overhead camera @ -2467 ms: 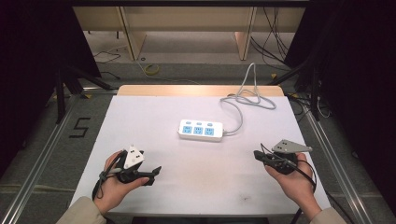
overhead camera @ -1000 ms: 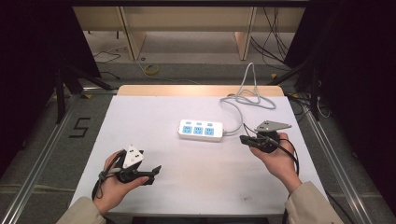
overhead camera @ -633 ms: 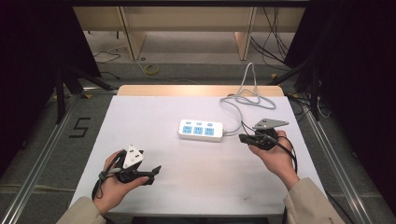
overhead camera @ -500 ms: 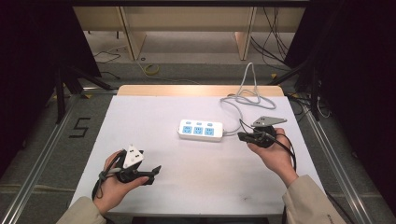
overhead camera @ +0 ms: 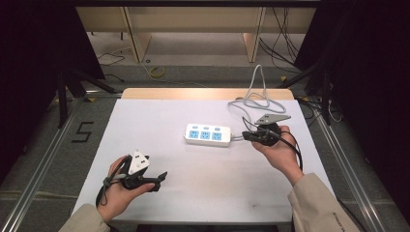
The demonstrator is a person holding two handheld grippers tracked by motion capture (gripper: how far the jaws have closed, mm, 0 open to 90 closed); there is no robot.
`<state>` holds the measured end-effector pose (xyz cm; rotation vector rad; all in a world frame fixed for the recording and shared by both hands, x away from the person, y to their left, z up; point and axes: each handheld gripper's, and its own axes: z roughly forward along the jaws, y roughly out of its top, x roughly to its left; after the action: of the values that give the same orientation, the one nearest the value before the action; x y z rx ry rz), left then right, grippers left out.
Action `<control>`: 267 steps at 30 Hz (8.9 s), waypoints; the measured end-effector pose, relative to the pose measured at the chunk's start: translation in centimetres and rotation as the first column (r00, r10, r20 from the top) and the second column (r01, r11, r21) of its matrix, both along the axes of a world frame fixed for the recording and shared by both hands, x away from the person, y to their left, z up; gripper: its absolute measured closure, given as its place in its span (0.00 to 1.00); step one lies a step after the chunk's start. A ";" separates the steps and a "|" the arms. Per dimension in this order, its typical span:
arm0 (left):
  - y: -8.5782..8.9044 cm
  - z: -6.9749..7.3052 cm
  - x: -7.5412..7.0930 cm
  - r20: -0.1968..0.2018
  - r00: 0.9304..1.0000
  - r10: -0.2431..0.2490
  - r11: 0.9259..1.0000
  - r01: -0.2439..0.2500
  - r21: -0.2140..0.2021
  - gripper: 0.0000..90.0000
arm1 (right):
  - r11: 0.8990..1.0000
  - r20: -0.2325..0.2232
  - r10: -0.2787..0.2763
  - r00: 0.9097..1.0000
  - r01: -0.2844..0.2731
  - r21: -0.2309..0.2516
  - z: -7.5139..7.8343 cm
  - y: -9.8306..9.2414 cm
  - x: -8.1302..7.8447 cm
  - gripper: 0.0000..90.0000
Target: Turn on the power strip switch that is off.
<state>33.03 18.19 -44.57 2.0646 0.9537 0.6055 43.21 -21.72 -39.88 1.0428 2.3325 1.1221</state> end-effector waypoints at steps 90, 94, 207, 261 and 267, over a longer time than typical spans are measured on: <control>-0.4 -0.1 -0.1 0.001 1.000 -0.016 1.000 0.016 0.004 0.19 | 0.995 -0.091 0.030 0.995 -0.038 -0.096 0.2 6.0 7.6 1.00; -0.4 -0.1 -0.1 0.000 1.000 -0.014 1.000 0.014 0.000 0.19 | 0.994 -0.098 0.031 0.995 -0.042 -0.105 0.0 6.2 7.9 1.00; -0.4 -0.1 -0.2 0.002 0.999 -0.039 0.999 0.039 0.006 0.19 | 0.946 -0.292 -0.012 0.956 -0.083 -0.314 -3.3 11.3 12.2 1.00; -0.4 -0.1 -0.2 -0.004 0.999 -0.039 0.999 0.039 0.005 0.19 | 0.947 -0.348 -0.075 0.935 -0.042 -0.319 -3.6 11.5 12.7 1.00; -0.4 -0.1 -0.2 -0.002 0.999 -0.039 0.999 0.039 0.003 0.19 | 0.945 -0.350 -0.080 0.933 -0.041 -0.323 -3.6 11.6 12.7 1.00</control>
<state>32.88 17.77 -44.68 2.0815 0.9126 0.5850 55.88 -10.13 -43.47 1.2184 2.6595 0.5347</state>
